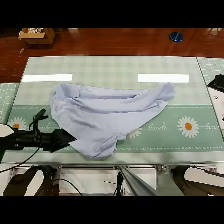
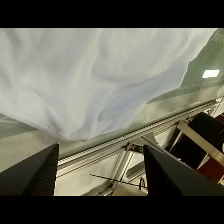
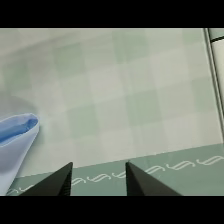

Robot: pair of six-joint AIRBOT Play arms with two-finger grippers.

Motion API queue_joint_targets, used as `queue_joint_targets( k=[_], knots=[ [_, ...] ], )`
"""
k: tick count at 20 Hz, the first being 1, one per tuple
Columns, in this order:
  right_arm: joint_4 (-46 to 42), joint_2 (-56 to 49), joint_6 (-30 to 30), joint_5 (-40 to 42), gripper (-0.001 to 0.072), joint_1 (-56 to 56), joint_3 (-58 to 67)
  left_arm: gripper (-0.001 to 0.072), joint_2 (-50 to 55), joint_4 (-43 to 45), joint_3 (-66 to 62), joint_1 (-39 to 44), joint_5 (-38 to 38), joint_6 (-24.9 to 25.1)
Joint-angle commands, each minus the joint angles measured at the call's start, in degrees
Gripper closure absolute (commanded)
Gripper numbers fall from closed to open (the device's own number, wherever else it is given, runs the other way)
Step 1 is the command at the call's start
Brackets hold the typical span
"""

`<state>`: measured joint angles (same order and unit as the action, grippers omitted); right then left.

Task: Fold the shirts.

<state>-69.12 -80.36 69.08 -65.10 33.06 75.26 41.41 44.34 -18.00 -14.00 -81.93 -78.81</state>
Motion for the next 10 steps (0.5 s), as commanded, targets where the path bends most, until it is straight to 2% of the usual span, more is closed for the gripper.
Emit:
queue_joint_targets(
  k=[1, 6, 10],
  knots=[
    [0.0, 0.0, 0.0, 0.2, 0.0299, 0.0, 0.1, 0.0089, 0.1, 3.2, 2.1, 4.9, -0.4, -3.2],
    [-0.1, 0.0, 0.0, -0.6, 0.0299, 0.0, 0.1, 0.0089, 1.3, 3.2, 5.3, 17.1, 6.3, -8.4],
    [-0.1, 0.0, 0.0, -0.7, 0.0299, 0.0, 0.1, 0.0089, 3.0, 2.3, 5.3, 20.4, 11.6, -9.6]
  ],
)
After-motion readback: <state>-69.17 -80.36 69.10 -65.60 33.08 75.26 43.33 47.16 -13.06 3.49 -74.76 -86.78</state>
